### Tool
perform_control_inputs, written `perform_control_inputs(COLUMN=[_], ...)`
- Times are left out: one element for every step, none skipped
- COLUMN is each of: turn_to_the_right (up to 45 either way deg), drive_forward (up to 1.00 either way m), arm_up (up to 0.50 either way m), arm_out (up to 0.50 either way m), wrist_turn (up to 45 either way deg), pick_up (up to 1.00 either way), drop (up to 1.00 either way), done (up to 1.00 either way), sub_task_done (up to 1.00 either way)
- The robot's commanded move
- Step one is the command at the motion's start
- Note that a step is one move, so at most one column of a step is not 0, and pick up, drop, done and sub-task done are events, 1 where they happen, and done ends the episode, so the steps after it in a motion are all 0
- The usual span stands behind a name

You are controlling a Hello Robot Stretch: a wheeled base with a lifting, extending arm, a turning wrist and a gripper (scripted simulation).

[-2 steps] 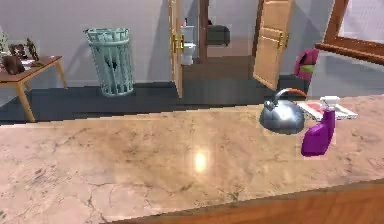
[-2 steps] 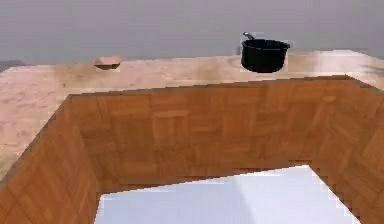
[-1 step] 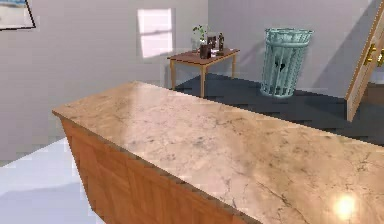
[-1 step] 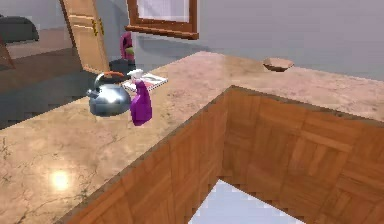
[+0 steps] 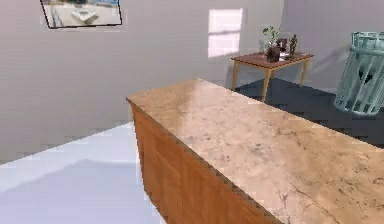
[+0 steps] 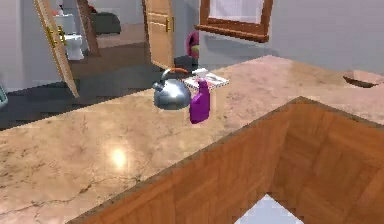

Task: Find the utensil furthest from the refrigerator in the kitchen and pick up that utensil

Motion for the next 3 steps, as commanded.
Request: perform_control_inputs(turn_to_the_right=[-27.0, 0.0, -6.0], drive_forward=[0.0, 1.0, 0.0], arm_up=[0.0, 0.0, 0.0], arm_out=[0.0, 0.0, 0.0], wrist_turn=[0.0, 0.0, 0.0], pick_up=[0.0, 0.0, 0.0], drop=[0.0, 0.0, 0.0], done=[0.0, 0.0, 0.0], sub_task_done=[0.0, 0.0, 0.0])
